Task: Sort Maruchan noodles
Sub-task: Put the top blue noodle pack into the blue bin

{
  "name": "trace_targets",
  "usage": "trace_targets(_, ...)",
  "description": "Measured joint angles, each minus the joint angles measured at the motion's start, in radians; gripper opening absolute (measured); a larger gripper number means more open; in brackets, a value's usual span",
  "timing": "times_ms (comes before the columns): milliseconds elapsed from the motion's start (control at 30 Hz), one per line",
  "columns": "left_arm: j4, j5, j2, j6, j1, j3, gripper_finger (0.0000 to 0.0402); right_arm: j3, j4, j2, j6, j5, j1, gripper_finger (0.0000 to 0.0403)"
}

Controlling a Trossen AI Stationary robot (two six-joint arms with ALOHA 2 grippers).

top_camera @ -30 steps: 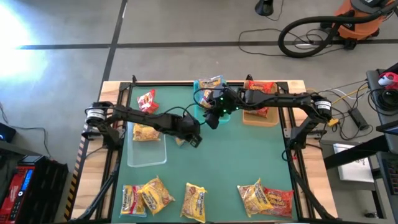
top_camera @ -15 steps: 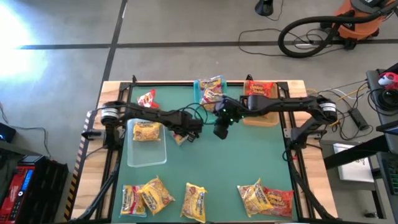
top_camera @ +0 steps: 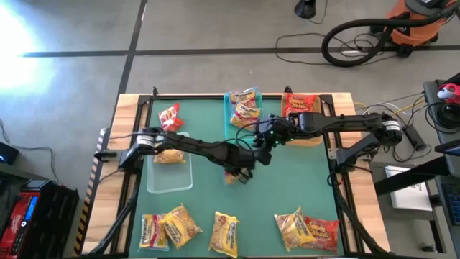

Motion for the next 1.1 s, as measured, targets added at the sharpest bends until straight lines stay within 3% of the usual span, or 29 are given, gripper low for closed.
trace_targets(167, 0.010, 0.009, 0.110, 0.074, -0.011, 0.194, 0.0038, 0.000, -0.038, -0.029, -0.006, -0.007, 0.005, 0.0079)
trace_targets(400, -0.165, -0.077, 0.161, 0.171, 0.000, 0.349, 0.0039, -0.013, -0.127, -0.087, 0.049, 0.044, 0.057, 0.0079)
trace_targets(667, -0.254, -0.024, 0.150, 0.392, 0.013, 0.348, 0.0039, -0.155, -0.087, -0.168, 0.240, 0.209, 0.144, 0.0079)
trace_targets(933, -0.247, 0.075, 0.145, 0.634, 0.010, 0.286, 0.0039, -0.354, 0.092, -0.256, 0.509, 0.211, 0.224, 0.0079)
trace_targets(1100, -0.247, 0.092, 0.142, 0.749, -0.006, 0.277, 0.0039, -0.411, 0.145, -0.313, 0.614, 0.207, 0.247, 0.0079)
